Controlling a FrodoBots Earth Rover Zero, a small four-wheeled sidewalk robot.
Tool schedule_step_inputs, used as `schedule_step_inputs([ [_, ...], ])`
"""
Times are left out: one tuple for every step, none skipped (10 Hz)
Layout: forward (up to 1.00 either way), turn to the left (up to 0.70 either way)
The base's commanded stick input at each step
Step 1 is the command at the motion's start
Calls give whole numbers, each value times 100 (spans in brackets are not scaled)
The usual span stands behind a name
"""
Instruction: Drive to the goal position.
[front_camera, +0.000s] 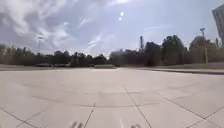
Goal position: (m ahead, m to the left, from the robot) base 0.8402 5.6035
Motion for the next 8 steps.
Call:
schedule_step_inputs([
  [70, 0],
  [70, 0],
  [70, 0],
  [70, 0],
  [70, 0],
  [70, 0],
  [70, 0],
  [70, 0],
])
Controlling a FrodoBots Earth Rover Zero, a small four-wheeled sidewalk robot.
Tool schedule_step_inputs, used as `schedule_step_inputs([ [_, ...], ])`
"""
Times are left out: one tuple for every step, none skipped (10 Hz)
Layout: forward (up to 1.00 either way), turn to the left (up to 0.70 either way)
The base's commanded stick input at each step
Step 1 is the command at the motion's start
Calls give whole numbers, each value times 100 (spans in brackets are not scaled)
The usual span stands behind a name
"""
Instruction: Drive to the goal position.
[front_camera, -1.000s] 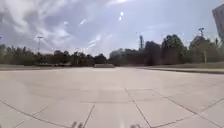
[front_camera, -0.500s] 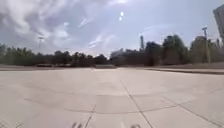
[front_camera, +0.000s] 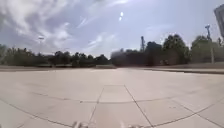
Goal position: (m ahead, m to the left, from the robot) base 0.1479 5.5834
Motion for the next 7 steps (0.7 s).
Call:
schedule_step_inputs([
  [70, 0],
  [70, 0],
  [70, 0],
  [70, 0],
  [70, 0],
  [70, 0],
  [70, 0],
])
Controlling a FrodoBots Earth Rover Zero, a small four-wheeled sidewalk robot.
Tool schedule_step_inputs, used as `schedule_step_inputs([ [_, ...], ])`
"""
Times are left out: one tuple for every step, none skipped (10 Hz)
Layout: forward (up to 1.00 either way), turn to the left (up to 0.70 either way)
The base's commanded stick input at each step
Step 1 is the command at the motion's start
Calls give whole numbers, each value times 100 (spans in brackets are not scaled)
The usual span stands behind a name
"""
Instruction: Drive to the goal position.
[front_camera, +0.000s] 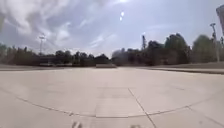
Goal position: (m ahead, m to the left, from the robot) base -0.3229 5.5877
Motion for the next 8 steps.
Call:
schedule_step_inputs([
  [70, 0],
  [70, 0],
  [70, 0],
  [70, 0],
  [70, 0],
  [70, 0],
  [70, 0],
  [70, 0],
])
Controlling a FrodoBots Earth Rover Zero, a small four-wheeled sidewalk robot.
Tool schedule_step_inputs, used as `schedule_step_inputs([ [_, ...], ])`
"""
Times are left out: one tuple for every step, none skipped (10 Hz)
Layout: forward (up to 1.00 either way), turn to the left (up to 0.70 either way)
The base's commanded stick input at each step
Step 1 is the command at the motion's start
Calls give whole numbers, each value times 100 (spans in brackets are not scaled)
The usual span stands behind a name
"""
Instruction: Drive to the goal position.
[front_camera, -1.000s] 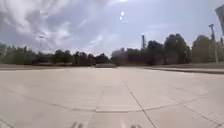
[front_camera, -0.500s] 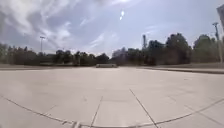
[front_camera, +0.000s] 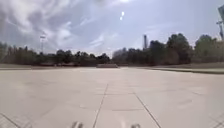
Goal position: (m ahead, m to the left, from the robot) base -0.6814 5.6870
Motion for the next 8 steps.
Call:
schedule_step_inputs([
  [70, 0],
  [70, 0],
  [70, 0],
  [70, 0],
  [70, 0],
  [70, 0],
  [70, 0],
  [70, 0],
])
